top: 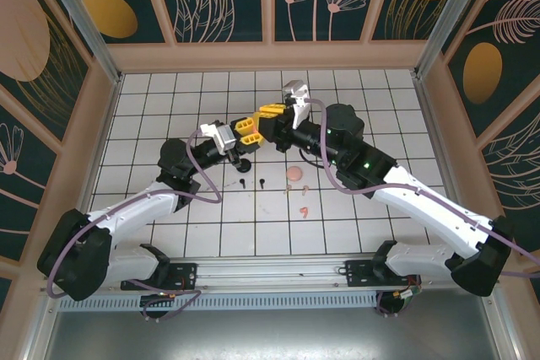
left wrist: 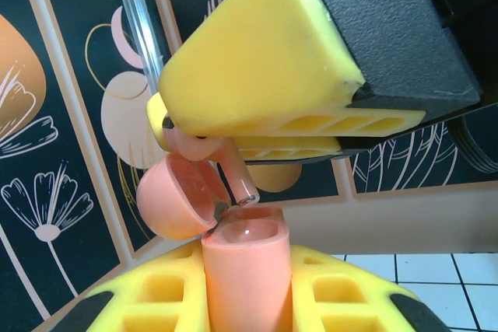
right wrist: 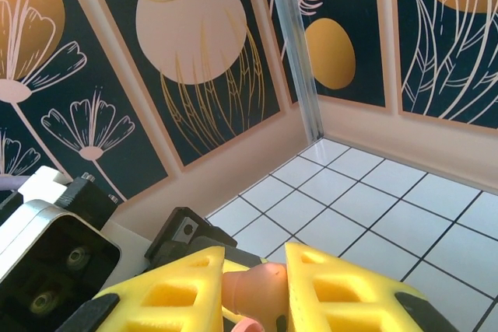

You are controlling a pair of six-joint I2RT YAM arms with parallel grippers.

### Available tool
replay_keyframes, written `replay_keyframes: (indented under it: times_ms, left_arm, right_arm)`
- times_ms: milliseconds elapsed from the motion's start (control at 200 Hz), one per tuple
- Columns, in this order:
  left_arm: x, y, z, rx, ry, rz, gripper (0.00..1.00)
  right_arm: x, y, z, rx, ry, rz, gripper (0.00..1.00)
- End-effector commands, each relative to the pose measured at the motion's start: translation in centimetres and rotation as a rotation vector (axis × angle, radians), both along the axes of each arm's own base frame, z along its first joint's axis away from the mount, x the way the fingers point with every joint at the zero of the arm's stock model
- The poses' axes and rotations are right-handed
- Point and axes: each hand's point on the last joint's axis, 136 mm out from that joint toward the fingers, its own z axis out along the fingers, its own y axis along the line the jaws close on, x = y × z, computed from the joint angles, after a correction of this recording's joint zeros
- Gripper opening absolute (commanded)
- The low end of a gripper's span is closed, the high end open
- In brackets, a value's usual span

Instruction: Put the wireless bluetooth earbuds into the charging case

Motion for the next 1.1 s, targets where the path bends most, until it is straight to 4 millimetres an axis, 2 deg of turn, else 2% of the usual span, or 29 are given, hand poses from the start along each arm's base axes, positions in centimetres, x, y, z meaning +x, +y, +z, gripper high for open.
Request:
replay_keyframes:
  times_ms: [0, 195, 656, 951, 1091]
  left_arm:
    - [-0.7, 0.1, 2.4, -0.067, -0.057, -0.024, 0.00]
    - [-0.7, 0.2, 2.6, -0.080, -0.048, -0.028, 0.00]
    - [-0.1, 0.2, 4.0, -0.147, 0.009, -0.049, 0.00]
    - [-0.1, 0.2, 4.0, -0.153, 0.019, -0.053, 0.00]
    - [-0.2, 0.0, 3.8, -0.145, 0.021, -0.064, 0.00]
  right_arm:
    - [0.3, 0.0, 0.0, 0.025, -0.012, -0.005, 0.23]
    - [0.8, -0.1, -0.6, 0.019, 0.003, -0.016, 0.22]
    - [0.4, 0.3, -3.0, -0.012, 0.031, 0.020, 0.21]
    - [0.6, 0.9, -4.6, -0.058, 0.042, 0.023, 0.21]
    - [0.8, 1.4, -4.6, -0.066, 0.034, 0.023, 0.21]
